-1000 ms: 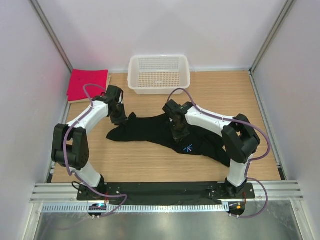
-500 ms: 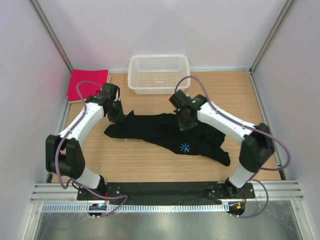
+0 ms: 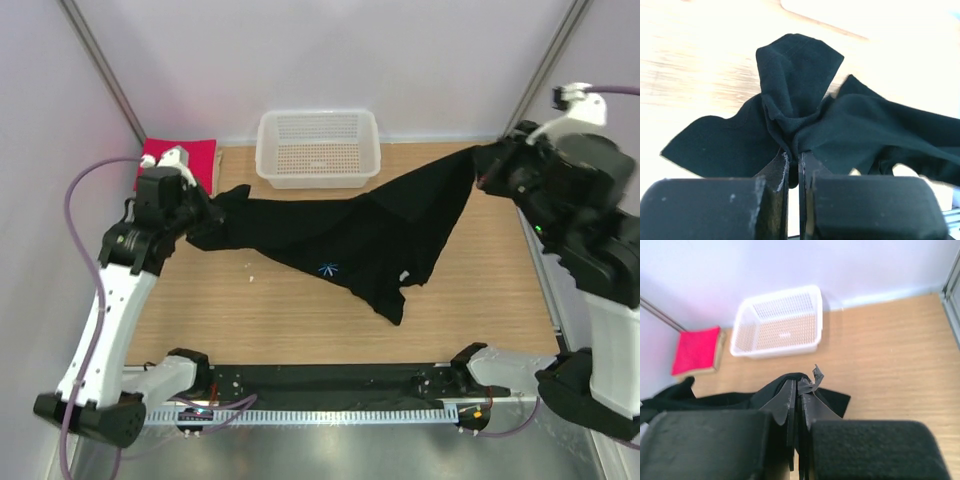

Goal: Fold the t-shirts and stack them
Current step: Flatten the tshirt out

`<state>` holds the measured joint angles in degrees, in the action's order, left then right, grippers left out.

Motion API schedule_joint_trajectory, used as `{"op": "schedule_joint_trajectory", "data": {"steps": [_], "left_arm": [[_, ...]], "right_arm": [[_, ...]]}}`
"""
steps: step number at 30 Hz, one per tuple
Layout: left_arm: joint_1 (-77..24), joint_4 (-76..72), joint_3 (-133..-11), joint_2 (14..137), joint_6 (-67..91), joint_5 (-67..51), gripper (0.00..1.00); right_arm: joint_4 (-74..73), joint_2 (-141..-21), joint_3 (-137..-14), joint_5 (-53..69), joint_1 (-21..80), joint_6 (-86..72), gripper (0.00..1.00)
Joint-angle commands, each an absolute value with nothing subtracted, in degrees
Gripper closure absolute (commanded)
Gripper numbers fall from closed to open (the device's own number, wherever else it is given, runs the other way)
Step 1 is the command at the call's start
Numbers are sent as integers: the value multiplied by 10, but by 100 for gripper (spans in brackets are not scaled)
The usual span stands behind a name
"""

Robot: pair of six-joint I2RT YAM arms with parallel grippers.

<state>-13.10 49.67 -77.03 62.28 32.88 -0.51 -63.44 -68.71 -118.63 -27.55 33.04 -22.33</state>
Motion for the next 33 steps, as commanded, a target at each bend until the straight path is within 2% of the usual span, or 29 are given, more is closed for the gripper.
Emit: {"op": "schedule_joint_trajectory", "data": {"steps": [1, 5, 8, 10, 11, 13, 14, 17, 19, 22, 23, 26, 30, 31, 33], "left_arm": [[-128, 516, -758, 532, 348, 31, 97], [-128, 529, -726, 438, 375, 42, 95], [-128, 526, -712, 370, 398, 40, 85], [-128, 522, -715, 350, 405, 37, 81], [-128, 519, -715, 336, 408, 33, 72], [-128, 515, -712, 334, 412, 28, 60], [-128, 514, -711, 343, 412, 26, 52], [-128, 530, -724, 377, 402, 32, 47], [-128, 543, -751, 428, 389, 49, 56], [-128, 524, -779, 500, 379, 48, 55], [-128, 515, -795, 517, 373, 38, 48], [-129, 518, -822, 596, 360, -29, 36], [-141, 471, -754, 639, 345, -100, 25], [-159, 466, -739, 650, 340, -110, 18], [-191, 467, -709, 665, 329, -102, 17]], "right_arm": [[-609, -643, -1233, -286, 332, -188, 99], [-569, -610, -1277, -261, 332, -190, 99], [-561, -607, -1323, -247, 332, -199, 99], [-557, -611, -1343, -240, 332, -207, 99], [-557, -614, -1345, -239, 333, -211, 99], [-562, -627, -1344, -257, 332, -214, 99], [-563, -640, -1339, -265, 331, -211, 99], [-521, -661, -1274, -303, 331, -181, 99], [-478, -681, -1233, -353, 331, -136, 99], [-401, -742, -1161, -370, 319, -64, 99], [-390, -757, -1150, -349, 279, -63, 99], [-352, -829, -1113, -325, 222, -74, 99], [-328, -915, -1068, -286, 123, -122, 99], [-337, -953, -1069, -278, 104, -135, 99], [-376, -992, -1087, -254, 61, -168, 96]]}}
